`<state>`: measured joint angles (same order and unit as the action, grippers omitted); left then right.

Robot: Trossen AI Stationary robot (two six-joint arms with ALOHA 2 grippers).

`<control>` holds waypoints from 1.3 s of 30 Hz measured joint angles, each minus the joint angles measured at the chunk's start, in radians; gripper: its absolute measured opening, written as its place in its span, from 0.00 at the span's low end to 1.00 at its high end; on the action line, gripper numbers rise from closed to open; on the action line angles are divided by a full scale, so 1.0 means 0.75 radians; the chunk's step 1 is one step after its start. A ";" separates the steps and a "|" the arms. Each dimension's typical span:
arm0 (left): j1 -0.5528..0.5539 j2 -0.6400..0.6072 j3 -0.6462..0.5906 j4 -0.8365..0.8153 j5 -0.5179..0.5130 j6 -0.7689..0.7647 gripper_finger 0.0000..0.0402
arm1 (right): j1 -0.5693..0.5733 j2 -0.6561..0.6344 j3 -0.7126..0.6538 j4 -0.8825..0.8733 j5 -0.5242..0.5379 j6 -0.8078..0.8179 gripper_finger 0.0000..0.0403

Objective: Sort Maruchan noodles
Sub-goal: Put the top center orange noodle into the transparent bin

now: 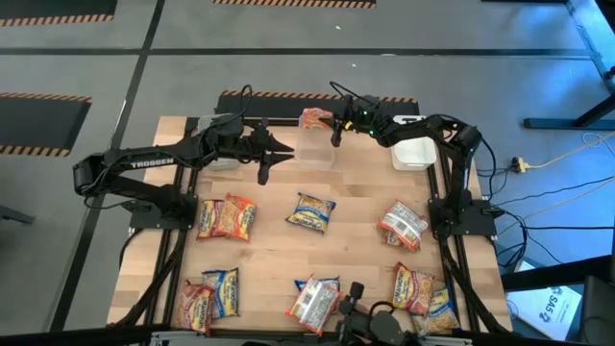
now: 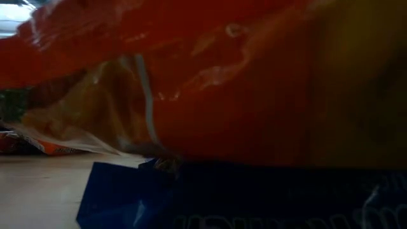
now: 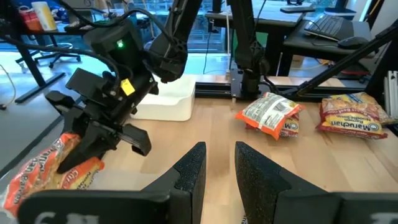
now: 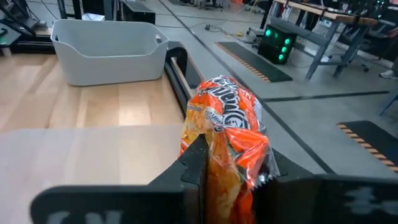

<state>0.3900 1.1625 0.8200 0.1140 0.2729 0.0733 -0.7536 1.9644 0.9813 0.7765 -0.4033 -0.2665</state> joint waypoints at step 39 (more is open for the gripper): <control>-0.036 0.001 0.000 0.023 -0.003 0.020 0.20 | 0.002 0.000 0.052 -0.167 0.034 -0.072 0.36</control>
<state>0.3630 1.1629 0.8200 0.1314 0.2707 0.0883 -0.7521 1.9644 1.0203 0.6513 -0.3778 -0.3206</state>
